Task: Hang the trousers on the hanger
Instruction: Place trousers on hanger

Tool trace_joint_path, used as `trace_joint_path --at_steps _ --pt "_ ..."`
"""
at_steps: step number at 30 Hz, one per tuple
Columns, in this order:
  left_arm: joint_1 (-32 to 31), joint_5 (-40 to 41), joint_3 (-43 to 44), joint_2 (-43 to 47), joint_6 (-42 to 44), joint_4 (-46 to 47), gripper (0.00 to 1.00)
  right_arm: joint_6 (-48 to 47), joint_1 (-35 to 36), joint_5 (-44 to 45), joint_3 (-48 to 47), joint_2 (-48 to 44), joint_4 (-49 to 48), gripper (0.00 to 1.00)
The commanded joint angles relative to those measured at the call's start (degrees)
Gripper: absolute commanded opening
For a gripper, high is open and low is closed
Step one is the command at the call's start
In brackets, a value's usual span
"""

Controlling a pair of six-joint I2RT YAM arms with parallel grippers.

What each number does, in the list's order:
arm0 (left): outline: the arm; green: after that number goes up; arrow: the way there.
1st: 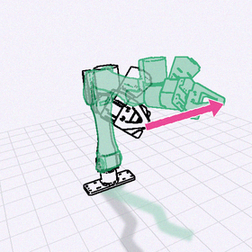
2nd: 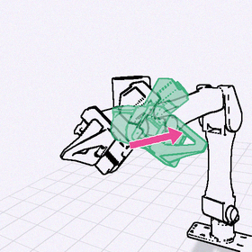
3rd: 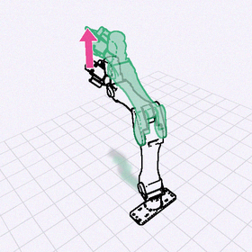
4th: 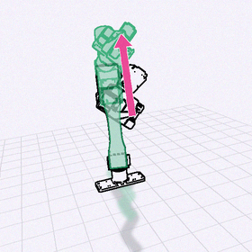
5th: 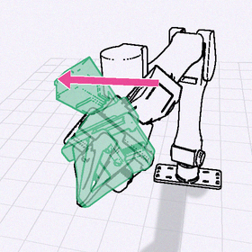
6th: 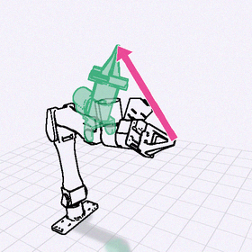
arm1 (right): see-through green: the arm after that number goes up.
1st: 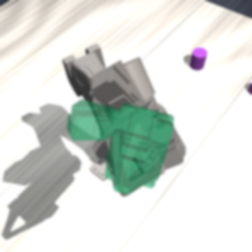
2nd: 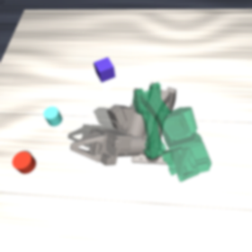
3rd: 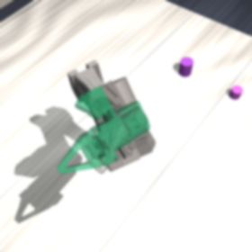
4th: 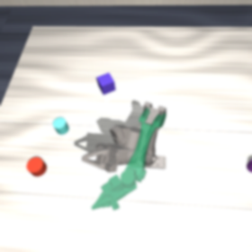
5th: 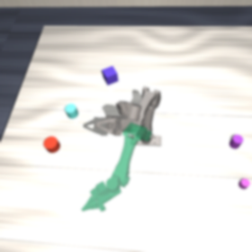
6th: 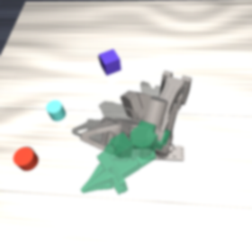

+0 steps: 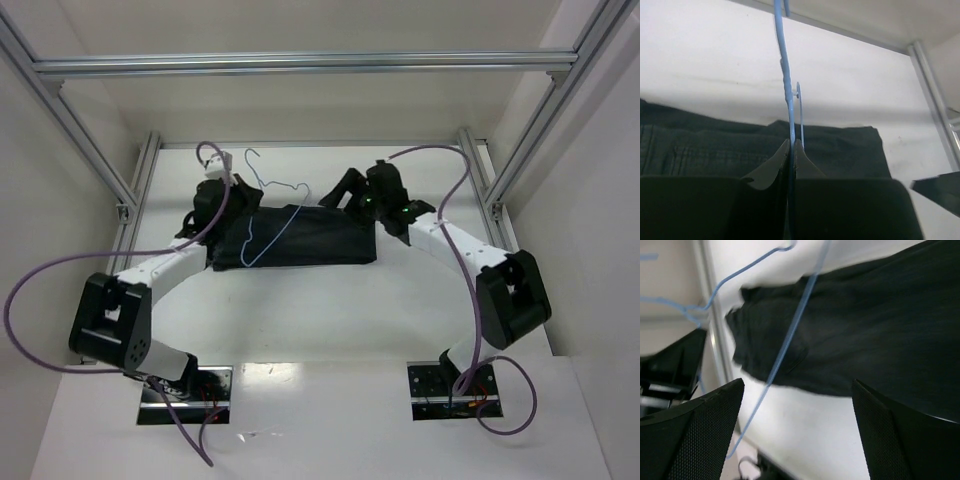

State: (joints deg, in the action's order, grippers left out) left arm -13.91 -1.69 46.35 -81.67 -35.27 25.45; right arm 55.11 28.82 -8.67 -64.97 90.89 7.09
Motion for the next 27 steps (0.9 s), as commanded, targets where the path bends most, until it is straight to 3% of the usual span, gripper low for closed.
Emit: trace_joint_path --at_steps 1,3,9,16,22,26,27 --pt "-8.19 10.98 5.76 -5.23 7.72 13.03 0.00 0.00 -4.72 10.24 4.92 -2.91 7.40 0.93" --pt "-13.22 16.61 6.82 -8.66 15.71 15.93 0.00 0.00 -9.10 10.25 6.60 -2.91 7.93 0.94" --pt "-18.69 25.77 6.31 -10.88 14.96 11.38 0.00 -3.52 -11.23 4.71 6.08 4.63 7.40 0.96" --pt "-18.70 25.78 1.47 -11.41 10.48 8.03 0.00 -4.75 -13.17 -1.08 9.32 5.96 1.53 0.96" --pt "-18.70 25.07 -0.90 -10.88 9.87 4.35 0.00 -3.97 -13.17 -7.49 12.31 8.94 -5.59 0.87" --pt "-18.70 25.07 -3.80 -9.30 9.87 3.82 0.00 -4.48 -13.17 -9.61 12.41 12.11 -6.48 0.85" --pt "-18.70 25.07 -4.42 -9.30 10.47 3.82 0.00 -5.18 -13.17 -9.61 12.41 12.64 -7.00 0.80"
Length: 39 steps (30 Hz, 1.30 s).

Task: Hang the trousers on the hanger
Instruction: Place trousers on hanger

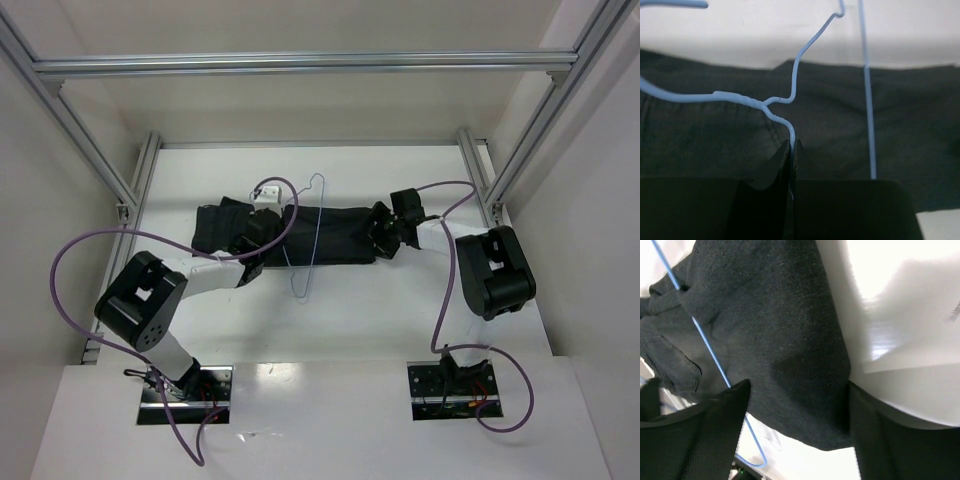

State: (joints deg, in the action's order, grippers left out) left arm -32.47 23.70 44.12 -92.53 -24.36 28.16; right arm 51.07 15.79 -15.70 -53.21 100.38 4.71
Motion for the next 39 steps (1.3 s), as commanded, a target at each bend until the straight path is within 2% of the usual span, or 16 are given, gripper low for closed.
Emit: trace_joint_path --at_steps 1,2,3,4,7,9,13,14,15,20,27,32,39 --pt "-0.14 -0.32 -2.19 2.43 -0.43 1.10 0.00 -1.15 -0.15 -3.19 0.65 3.85 -5.23 0.76" --pt "-0.14 -0.32 -2.98 2.44 0.18 1.10 0.00 -1.76 -0.15 -3.19 0.04 3.86 -5.24 0.71" --pt "-0.14 -0.32 -2.99 3.05 0.19 1.10 0.00 -1.76 -0.15 -3.19 0.04 3.86 -5.24 0.58" --pt "-0.14 -1.11 -2.99 3.06 0.19 1.10 0.00 -1.76 -0.15 -3.71 -0.49 3.86 -5.24 0.52" --pt "-0.14 -1.12 -2.99 3.06 0.72 1.10 0.00 -1.76 -0.15 -3.72 -0.49 3.16 -5.24 0.46" --pt "-0.14 -1.12 -2.99 3.06 0.72 0.50 0.00 -2.28 -0.15 -3.11 -0.49 2.45 -4.62 0.37" --pt "-0.14 0.02 -2.99 3.58 0.72 0.49 0.00 -2.29 -0.15 -2.49 -0.49 -0.09 -4.01 0.12" --pt "-0.14 0.03 -2.99 3.59 2.20 1.10 0.00 -2.81 -0.15 -1.97 -0.49 -0.70 -3.22 0.03" --pt "-0.14 0.03 -3.51 4.11 2.73 1.10 0.00 -2.82 -0.15 -1.96 0.03 -2.28 -2.43 0.00" --pt "-0.14 0.64 -2.90 4.64 4.06 1.63 0.00 -4.13 -0.15 0.76 -0.49 -10.10 -0.50 0.00" --pt "-0.14 -1.64 -1.14 5.17 3.79 -0.03 0.00 -7.56 1.69 -0.56 -9.70 -15.39 1.71 0.00" --pt "-0.14 -2.26 -0.61 5.17 3.00 -0.57 0.00 -8.88 10.37 -1.25 -16.39 -10.57 1.71 0.00" --pt "-0.14 -2.87 -0.09 6.22 4.93 2.07 0.00 -11.34 19.00 -9.51 -25.52 6.29 1.18 0.00"
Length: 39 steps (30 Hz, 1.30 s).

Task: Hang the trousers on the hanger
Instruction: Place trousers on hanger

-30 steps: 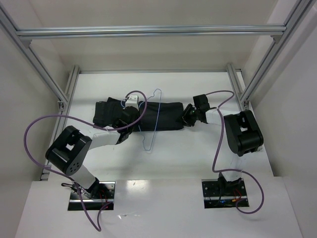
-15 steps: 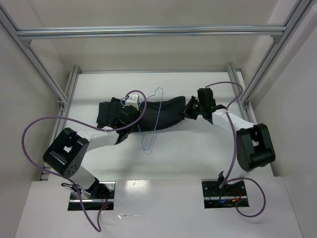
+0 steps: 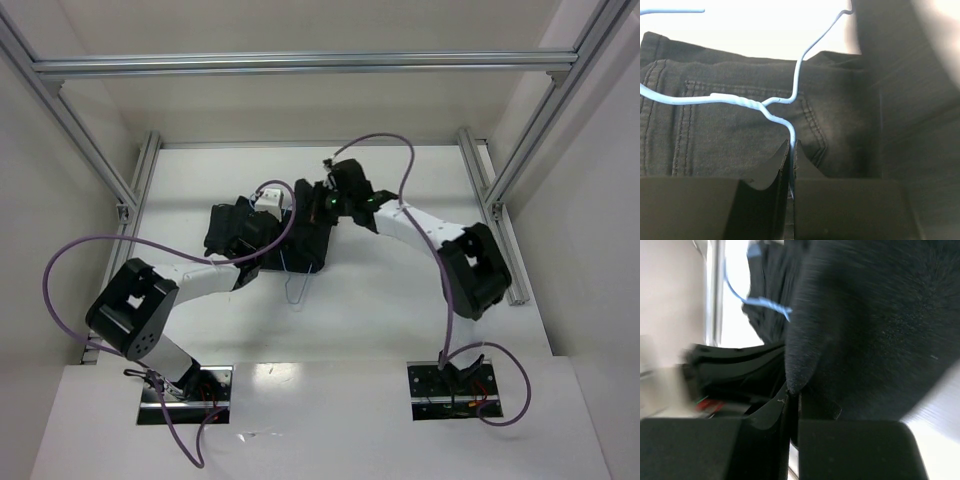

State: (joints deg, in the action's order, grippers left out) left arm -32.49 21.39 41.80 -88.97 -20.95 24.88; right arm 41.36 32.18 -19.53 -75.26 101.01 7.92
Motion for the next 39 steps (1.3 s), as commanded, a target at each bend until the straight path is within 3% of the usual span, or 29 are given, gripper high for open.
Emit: trace_joint_path --at_steps 1,11,20,22,24,27,29,32,39 --pt "-0.12 -1.08 2.84 2.66 1.53 5.35 0.00 -1.64 2.62 -7.26 -4.27 7.17 -1.51 0.00" --pt "-0.12 -0.56 4.60 4.95 2.58 4.74 0.00 -0.32 3.94 -12.54 -1.91 16.74 -7.12 0.00" --pt "-0.12 -2.31 7.76 5.47 -0.58 1.13 0.00 2.14 4.47 -16.51 -9.29 29.67 -7.75 0.02" --pt "-0.12 -3.10 8.47 5.47 -0.58 1.13 0.00 2.14 4.47 -17.03 -9.29 30.21 -7.75 0.16" --pt "-0.12 -3.11 8.47 5.47 -0.58 1.13 0.00 2.14 4.47 -17.56 -9.29 30.21 -7.75 0.45" --pt "-0.12 -3.81 8.47 5.47 -1.29 -0.88 0.00 0.57 4.47 -14.32 -6.84 23.99 -8.45 0.68" --pt "-0.12 -3.81 7.94 6.08 -1.29 -1.59 0.00 -0.49 4.47 -9.42 -5.34 17.49 -6.09 0.75" --pt "-0.12 -3.81 7.94 6.09 -1.29 -2.12 0.00 0.20 3.68 -4.48 0.10 7.93 -5.55 0.77" --pt "-0.12 -6.34 8.47 5.48 0.55 -2.12 0.00 3.54 0.95 6.59 8.89 -4.31 3.22 0.93"
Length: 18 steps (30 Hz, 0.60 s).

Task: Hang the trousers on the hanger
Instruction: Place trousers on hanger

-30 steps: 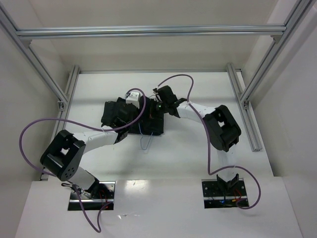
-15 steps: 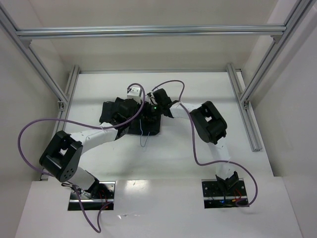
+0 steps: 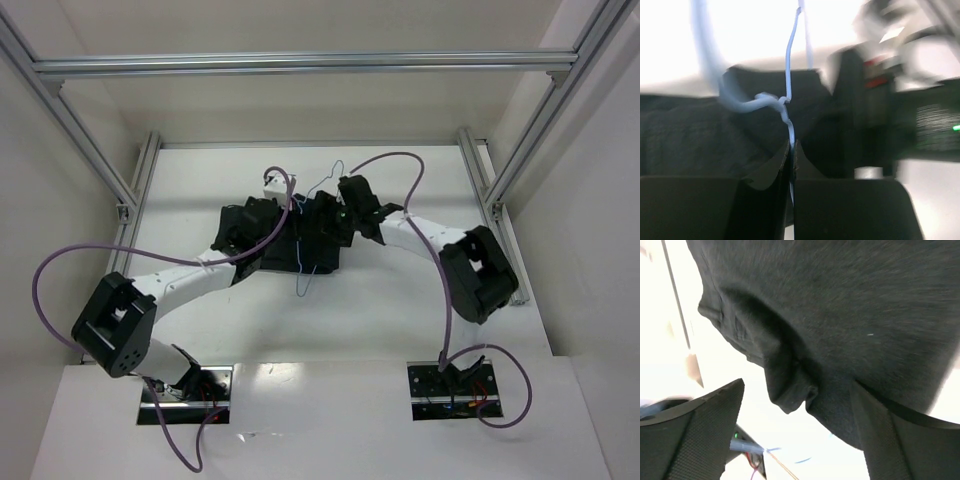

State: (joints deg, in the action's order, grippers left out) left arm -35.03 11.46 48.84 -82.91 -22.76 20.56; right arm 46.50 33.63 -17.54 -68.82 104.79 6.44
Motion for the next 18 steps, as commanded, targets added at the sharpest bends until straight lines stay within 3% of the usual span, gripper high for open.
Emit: trace_joint_path --at_steps 1,2,6,9,13,18 --pt "2.42 2.61 2.04 -0.58 2.37 1.69 0.00 -0.46 -1.28 6.01 3.24 -9.42 5.68 0.95" --pt "2.42 1.73 2.05 -1.10 2.98 1.68 0.00 0.16 -1.28 7.24 4.12 -10.74 6.48 1.00" --pt "2.42 0.49 3.72 -3.56 3.51 1.06 0.00 1.05 -6.02 4.36 10.71 -14.18 2.96 1.00" --pt "2.42 -0.04 4.25 -4.10 5.00 1.06 0.00 -0.18 -6.03 4.36 7.74 -11.63 6.82 1.00" --pt "1.02 -1.18 6.44 -4.62 6.58 0.54 0.00 1.66 -6.03 8.12 11.94 -19.69 3.94 1.00" --pt "-3.20 -3.20 10.57 -8.05 7.12 -1.57 0.00 2.98 -11.21 10.25 15.99 -27.70 8.59 1.00"
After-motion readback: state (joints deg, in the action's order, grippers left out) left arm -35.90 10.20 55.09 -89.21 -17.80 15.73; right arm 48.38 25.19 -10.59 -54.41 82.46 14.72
